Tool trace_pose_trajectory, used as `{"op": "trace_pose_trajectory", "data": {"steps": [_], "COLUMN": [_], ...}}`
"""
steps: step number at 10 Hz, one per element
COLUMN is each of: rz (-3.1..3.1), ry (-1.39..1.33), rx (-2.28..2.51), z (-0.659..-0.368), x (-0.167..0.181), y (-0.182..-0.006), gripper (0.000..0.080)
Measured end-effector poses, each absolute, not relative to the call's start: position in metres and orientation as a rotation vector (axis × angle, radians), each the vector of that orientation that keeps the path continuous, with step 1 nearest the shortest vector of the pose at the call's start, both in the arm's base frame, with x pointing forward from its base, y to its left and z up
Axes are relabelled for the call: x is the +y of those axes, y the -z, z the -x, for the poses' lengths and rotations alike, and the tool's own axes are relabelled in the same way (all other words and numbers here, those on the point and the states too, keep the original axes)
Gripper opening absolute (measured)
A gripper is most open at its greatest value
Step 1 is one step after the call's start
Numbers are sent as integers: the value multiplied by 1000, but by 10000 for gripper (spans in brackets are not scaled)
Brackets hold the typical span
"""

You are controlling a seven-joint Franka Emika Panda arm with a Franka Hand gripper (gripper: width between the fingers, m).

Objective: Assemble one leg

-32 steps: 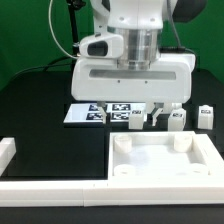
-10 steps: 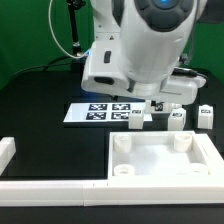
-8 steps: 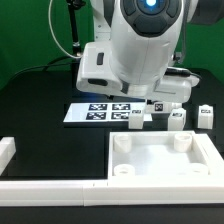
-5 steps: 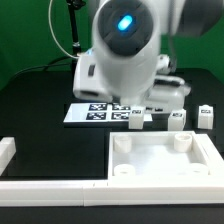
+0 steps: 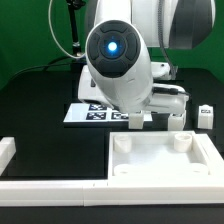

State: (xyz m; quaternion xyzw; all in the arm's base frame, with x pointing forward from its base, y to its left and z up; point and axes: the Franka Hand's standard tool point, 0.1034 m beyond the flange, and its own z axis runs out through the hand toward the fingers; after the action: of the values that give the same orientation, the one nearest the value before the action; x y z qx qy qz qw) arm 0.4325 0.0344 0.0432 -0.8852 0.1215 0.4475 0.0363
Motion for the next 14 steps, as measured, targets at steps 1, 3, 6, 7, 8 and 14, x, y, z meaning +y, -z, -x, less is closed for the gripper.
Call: {"op": "trace_pose_trajectory", "data": {"steps": [1, 3, 6, 7, 8, 14], "rz": [2706, 2652, 2657, 2663, 2664, 2675], "ry": [-1384, -1446, -1472, -1482, -1478, -1440], "rx": [384, 437, 456, 453, 452, 448], "z": [-430, -404, -386, -388, -389, -394], "x": [33, 30, 41, 44, 44, 43], "y": [-42, -21, -8, -7, -6, -11], "gripper": [649, 649, 649, 649, 649, 279]}}
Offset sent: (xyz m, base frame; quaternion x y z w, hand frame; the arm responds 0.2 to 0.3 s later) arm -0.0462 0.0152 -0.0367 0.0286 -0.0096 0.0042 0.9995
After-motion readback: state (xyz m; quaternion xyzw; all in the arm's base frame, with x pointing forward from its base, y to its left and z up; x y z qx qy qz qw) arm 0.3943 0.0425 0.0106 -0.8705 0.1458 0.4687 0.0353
